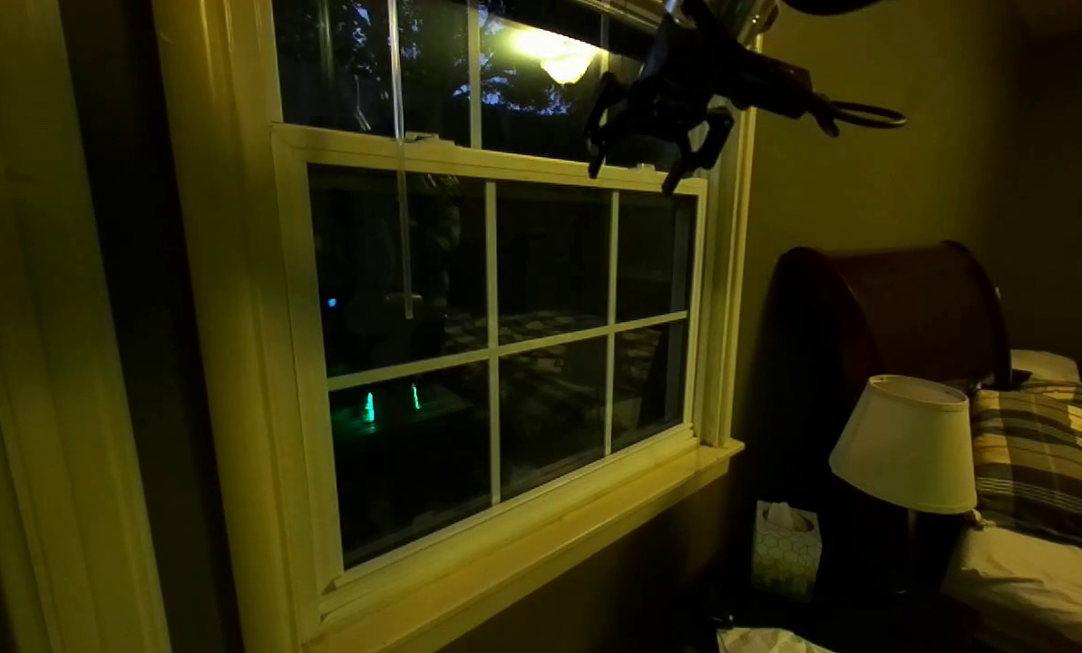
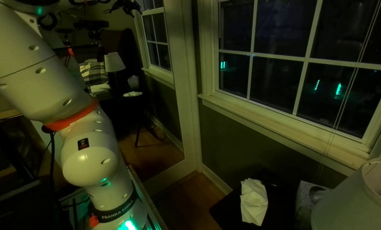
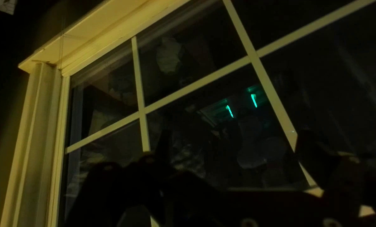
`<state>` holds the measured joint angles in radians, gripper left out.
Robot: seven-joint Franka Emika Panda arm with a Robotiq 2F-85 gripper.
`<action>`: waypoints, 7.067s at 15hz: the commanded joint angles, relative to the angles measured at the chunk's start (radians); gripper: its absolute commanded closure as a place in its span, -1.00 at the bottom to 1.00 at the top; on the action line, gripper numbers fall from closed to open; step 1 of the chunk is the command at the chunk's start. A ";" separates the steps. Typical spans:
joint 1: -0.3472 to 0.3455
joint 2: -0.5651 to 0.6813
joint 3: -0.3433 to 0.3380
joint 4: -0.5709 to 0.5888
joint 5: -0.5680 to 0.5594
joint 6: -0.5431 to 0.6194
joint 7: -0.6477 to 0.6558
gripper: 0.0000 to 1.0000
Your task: Close the left latch of the window
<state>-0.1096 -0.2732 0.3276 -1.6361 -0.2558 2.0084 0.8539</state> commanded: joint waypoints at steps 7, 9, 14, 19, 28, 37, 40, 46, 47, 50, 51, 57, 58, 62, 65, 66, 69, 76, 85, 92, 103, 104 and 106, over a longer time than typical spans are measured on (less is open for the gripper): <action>0.193 0.389 -0.022 0.559 -0.149 -0.113 0.177 -1.00; 0.182 0.468 0.023 0.664 -0.200 -0.115 0.185 -1.00; 0.180 0.466 0.015 0.635 -0.195 -0.067 0.161 -1.00; 0.180 0.458 0.015 0.634 -0.195 -0.067 0.161 -1.00; 0.387 0.588 -0.133 0.792 -0.361 -0.142 0.277 -1.00; 0.444 0.753 -0.134 0.962 -0.574 -0.048 0.362 -1.00; 0.462 0.790 -0.146 0.996 -0.618 -0.027 0.371 -1.00; 0.504 0.849 -0.175 1.050 -0.692 -0.032 0.405 -1.00; 0.513 0.857 -0.183 1.056 -0.707 -0.035 0.418 -1.00; 0.534 0.880 -0.201 1.073 -0.737 -0.040 0.444 -1.00; 0.542 0.887 -0.209 1.079 -0.749 -0.041 0.457 -1.00; 0.572 0.931 -0.259 1.109 -0.805 -0.051 0.540 -1.00; 0.576 0.936 -0.266 1.113 -0.811 -0.052 0.550 -1.00; 0.591 0.950 -0.295 1.120 -0.839 -0.045 0.580 -1.00; 0.589 0.960 -0.305 1.122 -0.850 -0.003 0.563 -1.00; 0.589 0.963 -0.307 1.122 -0.855 0.009 0.553 -1.00; 0.585 0.973 -0.315 1.126 -0.870 0.034 0.553 -1.00; 0.589 0.976 -0.341 1.117 -0.873 0.025 0.529 -1.00; 0.676 0.943 -0.407 1.108 -0.931 -0.188 0.488 -1.00; 0.713 0.940 -0.470 1.114 -0.993 -0.296 0.491 -1.00; 0.663 0.941 -0.467 1.101 -0.937 -0.290 0.471 -1.00; 0.654 0.940 -0.454 1.099 -0.923 -0.265 0.467 -1.00; 0.635 0.942 -0.441 1.099 -0.914 -0.193 0.461 -1.00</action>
<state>0.5583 0.6737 -0.1450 -0.5300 -1.2057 1.7284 1.3332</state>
